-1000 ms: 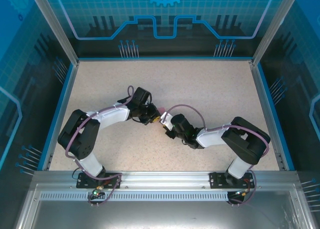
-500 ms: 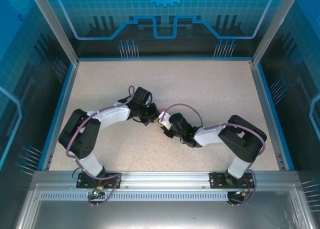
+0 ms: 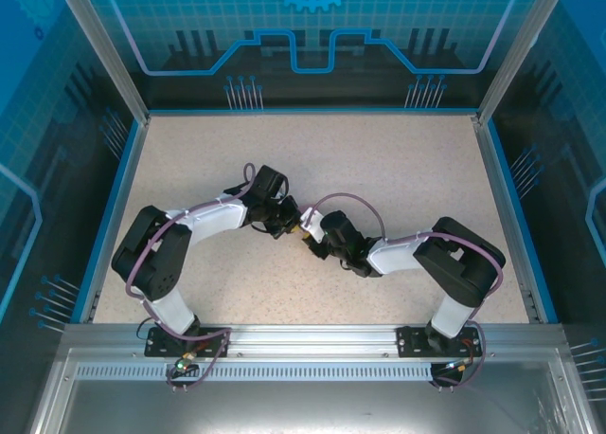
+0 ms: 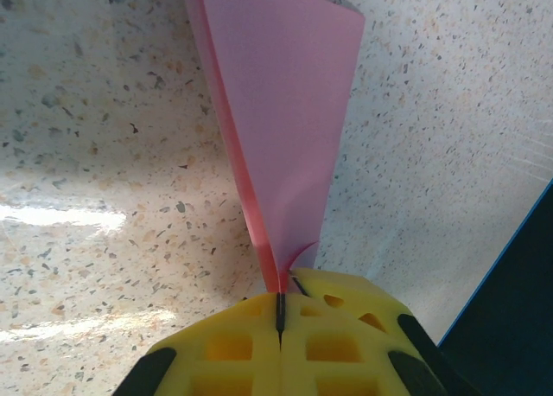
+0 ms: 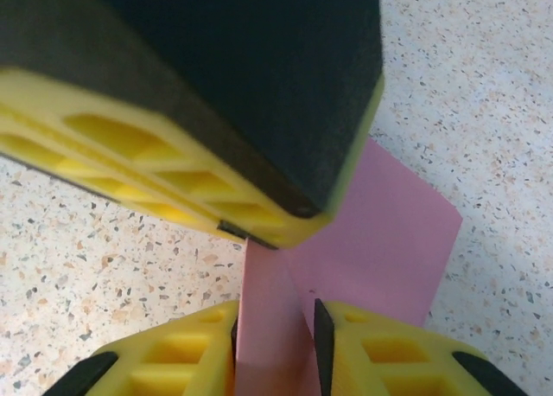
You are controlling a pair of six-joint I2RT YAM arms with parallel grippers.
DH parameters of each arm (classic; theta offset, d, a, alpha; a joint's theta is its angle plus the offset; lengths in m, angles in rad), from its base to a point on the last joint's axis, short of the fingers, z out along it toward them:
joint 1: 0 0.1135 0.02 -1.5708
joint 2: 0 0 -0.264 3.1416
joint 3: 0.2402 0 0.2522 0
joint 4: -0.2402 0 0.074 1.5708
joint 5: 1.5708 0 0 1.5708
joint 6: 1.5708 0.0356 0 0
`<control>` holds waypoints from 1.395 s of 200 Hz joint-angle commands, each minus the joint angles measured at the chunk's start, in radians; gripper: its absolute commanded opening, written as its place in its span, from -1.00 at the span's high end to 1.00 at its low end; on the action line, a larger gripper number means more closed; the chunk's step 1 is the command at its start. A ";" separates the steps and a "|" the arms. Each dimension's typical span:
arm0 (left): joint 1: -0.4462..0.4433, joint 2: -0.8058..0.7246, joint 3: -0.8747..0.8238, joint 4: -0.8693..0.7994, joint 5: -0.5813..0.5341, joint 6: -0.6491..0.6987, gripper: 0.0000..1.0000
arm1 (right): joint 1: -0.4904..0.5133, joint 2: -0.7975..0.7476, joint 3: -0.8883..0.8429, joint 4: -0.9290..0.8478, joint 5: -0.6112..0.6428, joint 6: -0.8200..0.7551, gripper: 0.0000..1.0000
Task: Fold a paper plane with a square sheet of paper (pick it up from the middle)
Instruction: Fold the wing for the fifth time at the center of the table.
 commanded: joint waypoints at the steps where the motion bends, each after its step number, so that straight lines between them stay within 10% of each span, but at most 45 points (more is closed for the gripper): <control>1: 0.000 0.021 0.029 -0.028 0.023 0.025 0.97 | -0.012 0.006 0.026 0.011 -0.013 0.017 0.34; 80: -0.001 0.015 0.036 -0.040 0.022 0.031 0.96 | -0.021 0.010 0.022 0.007 -0.019 0.036 0.66; 187: 0.136 -0.203 -0.072 -0.035 -0.059 0.078 -0.04 | -0.162 -0.018 -0.013 0.030 -0.409 0.335 1.00; 279: 0.034 -0.150 -0.284 0.429 0.075 0.024 0.35 | -0.297 0.029 -0.047 0.179 -0.692 0.660 1.00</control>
